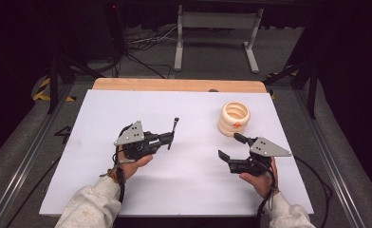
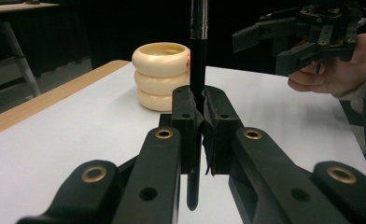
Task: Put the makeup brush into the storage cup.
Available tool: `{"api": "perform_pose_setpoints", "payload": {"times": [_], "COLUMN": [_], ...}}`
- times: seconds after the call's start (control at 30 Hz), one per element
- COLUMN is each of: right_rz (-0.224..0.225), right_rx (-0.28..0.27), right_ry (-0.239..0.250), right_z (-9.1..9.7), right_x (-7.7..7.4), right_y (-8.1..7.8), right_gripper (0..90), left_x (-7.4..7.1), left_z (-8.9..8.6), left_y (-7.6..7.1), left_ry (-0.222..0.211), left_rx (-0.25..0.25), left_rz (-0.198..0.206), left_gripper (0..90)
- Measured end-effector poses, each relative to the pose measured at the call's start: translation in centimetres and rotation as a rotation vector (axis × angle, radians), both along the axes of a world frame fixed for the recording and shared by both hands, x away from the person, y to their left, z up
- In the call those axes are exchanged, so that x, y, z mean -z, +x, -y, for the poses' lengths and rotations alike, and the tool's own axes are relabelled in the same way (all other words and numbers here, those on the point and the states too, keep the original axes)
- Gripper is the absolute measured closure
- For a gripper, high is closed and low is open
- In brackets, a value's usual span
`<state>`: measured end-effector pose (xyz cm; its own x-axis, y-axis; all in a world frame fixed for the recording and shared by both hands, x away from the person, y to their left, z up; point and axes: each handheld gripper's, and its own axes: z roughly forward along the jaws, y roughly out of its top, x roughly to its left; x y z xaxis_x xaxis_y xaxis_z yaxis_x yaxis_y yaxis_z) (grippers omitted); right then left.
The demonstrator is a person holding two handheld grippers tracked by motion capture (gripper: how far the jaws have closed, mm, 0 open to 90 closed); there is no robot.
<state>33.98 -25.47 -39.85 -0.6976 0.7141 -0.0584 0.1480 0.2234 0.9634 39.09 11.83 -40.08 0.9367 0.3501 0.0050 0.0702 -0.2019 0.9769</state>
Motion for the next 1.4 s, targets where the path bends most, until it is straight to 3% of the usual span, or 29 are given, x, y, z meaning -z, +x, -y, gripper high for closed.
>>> {"api": "perform_pose_setpoints", "payload": {"times": [0.27, 0.5, 1.03, 1.4], "right_rz": [0.003, 0.006, 0.013, 0.023], "right_rx": [-0.029, -0.061, -0.126, -0.174], "right_ry": [0.004, 0.036, 0.052, 0.098], "right_z": [-1.8, -3.0, -5.6, -7.0], "right_x": [-0.1, -0.7, -1.5, -2.4], "right_y": [1.1, 1.5, 1.9, 1.9], "right_gripper": [16.8, 16.8, 16.1, 19.7], "left_x": [0.4, 0.4, 0.6, 0.8], "left_z": [0.6, 1.2, 1.8, 2.5], "left_y": [0.1, -0.2, -0.2, -0.4], "left_ry": [0.000, -0.009, -0.018, -0.027], "left_rx": [0.010, 0.028, 0.046, 0.064], "left_rz": [0.000, 0.007, 0.011, 0.010], "left_gripper": [84.3, 84.3, 84.3, 84.3]}}
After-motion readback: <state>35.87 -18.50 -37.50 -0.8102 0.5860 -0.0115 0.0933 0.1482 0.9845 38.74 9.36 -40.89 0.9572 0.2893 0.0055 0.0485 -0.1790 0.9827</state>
